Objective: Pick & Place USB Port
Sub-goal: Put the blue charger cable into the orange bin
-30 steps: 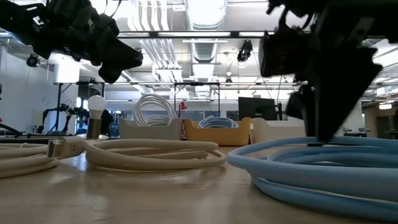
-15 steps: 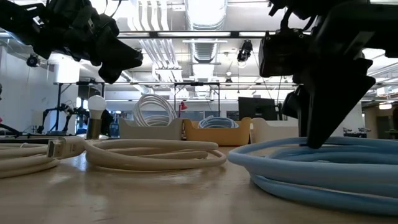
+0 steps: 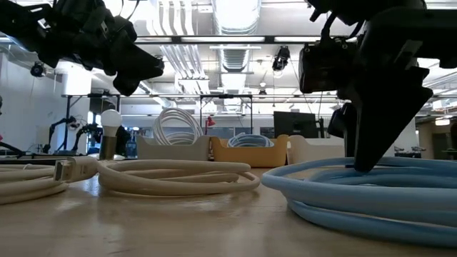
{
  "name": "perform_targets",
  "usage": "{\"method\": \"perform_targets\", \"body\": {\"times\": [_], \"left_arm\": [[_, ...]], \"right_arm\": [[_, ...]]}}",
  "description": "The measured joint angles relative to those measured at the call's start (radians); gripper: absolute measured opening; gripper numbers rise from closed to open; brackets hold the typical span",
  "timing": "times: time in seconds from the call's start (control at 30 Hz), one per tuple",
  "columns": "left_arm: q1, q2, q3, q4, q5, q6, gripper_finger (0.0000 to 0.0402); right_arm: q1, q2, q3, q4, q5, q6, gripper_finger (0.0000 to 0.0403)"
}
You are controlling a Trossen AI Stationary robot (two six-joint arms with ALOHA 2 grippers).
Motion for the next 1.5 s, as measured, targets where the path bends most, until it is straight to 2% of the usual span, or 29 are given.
{"method": "perform_targets", "body": {"times": [0.17,0.43,0.57,0.67,0.8,1.03,1.23,1.37,1.5], "left_arm": [[0.0,0.0,0.0,0.0,0.0,0.0,0.0156],[0.0,0.0,0.0,0.0,0.0,0.0,0.0156],[0.0,0.0,0.0,0.0,0.0,0.0,0.0156],[0.0,0.0,0.0,0.0,0.0,0.0,0.0156],[0.0,0.0,0.0,0.0,0.0,0.002,0.0156],[0.0,0.0,0.0,0.0,0.0,0.006,0.0156],[0.0,0.0,0.0,0.0,0.0,0.006,0.0156],[0.0,0.0,0.0,0.0,0.0,0.007,0.0156],[0.0,0.0,0.0,0.001,0.0,0.008,0.0156]], "right_arm": [[0.0,0.0,-0.02,0.006,0.008,-0.008,0.016],[0.005,0.001,-0.044,0.08,0.06,-0.067,0.0161],[0.005,0.001,-0.048,0.08,0.18,-0.116,0.0153],[-0.003,0.001,-0.05,0.077,0.238,-0.144,0.0139],[-0.019,0.001,-0.054,0.077,0.266,-0.172,0.0108],[-0.075,0.001,-0.055,0.075,0.267,-0.18,0.0022],[-0.123,-0.001,-0.032,0.065,0.281,-0.214,0.0017],[-0.165,-0.023,0.025,0.05,0.459,-0.288,0.0015],[-0.245,-0.037,0.118,-0.051,0.639,-0.425,0.0015]]}}
